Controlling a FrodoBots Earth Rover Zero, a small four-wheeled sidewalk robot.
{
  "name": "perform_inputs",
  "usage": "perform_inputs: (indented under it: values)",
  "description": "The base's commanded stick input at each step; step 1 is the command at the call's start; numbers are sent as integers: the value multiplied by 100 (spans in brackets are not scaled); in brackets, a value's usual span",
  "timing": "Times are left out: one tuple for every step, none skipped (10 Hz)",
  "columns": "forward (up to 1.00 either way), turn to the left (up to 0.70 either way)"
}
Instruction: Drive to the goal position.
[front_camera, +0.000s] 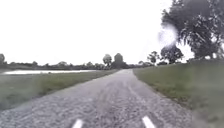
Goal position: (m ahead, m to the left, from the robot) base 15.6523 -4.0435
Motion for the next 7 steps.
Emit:
perform_inputs:
  values:
    - [70,0]
    - [70,0]
    - [70,0]
    - [70,0]
    - [70,0]
    - [70,-1]
    - [70,-4]
